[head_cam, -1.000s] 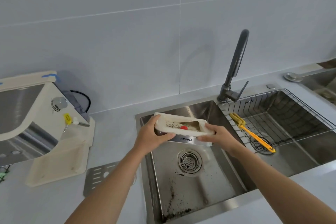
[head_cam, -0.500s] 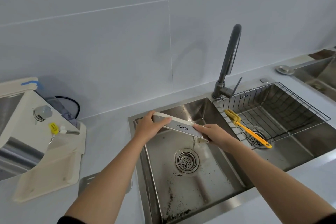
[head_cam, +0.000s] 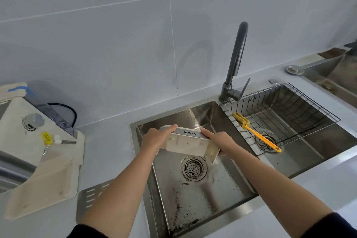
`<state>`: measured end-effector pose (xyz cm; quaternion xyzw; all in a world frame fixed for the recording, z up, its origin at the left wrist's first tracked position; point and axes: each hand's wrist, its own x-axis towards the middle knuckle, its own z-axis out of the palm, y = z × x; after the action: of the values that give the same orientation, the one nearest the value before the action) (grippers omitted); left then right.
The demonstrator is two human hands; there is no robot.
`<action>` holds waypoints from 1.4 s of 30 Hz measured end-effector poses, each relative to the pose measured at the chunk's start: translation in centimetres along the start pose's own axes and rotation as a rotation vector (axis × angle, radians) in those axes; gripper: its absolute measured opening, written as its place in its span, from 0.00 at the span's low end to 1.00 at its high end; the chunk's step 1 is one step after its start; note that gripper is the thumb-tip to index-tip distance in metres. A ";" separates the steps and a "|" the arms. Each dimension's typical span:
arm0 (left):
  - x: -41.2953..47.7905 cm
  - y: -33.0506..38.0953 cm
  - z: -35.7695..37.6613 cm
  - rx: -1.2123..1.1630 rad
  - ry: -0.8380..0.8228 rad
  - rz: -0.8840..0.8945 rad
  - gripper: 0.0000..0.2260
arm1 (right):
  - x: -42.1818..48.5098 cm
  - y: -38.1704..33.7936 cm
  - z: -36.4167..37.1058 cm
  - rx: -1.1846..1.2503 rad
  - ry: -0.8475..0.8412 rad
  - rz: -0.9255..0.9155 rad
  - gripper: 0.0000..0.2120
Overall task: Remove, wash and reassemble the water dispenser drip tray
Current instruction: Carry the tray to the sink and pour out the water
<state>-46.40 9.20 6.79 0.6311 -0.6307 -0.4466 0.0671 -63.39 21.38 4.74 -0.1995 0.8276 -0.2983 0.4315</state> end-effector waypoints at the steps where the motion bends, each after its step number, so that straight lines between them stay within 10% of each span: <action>1: 0.0 -0.1 0.1 -0.010 0.002 -0.009 0.42 | 0.1 0.0 0.1 -0.001 0.002 0.008 0.32; 22: 0.5 2.1 -0.1 -0.237 0.002 0.126 0.24 | -0.7 -2.5 -1.3 0.004 0.134 -0.253 0.23; 27: -0.7 -1.7 2.1 -0.159 -0.134 -0.096 0.31 | -0.2 1.0 1.9 -0.088 -0.009 -0.012 0.24; 35: -0.3 3.1 0.0 -0.028 0.070 0.258 0.26 | -0.8 -2.1 -1.6 -0.043 0.278 -0.221 0.27; 39: -0.3 -0.4 2.0 -0.098 -0.266 -0.066 0.30 | -0.5 0.9 0.3 -0.154 0.105 -0.025 0.25; 42: -0.2 -0.2 2.1 -0.037 -0.120 0.007 0.36 | -0.4 0.7 0.1 -0.149 0.211 -0.055 0.28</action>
<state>-47.56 10.40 5.50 0.5998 -0.6273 -0.4948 0.0424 -63.15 22.12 4.51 -0.2210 0.8825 -0.2669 0.3179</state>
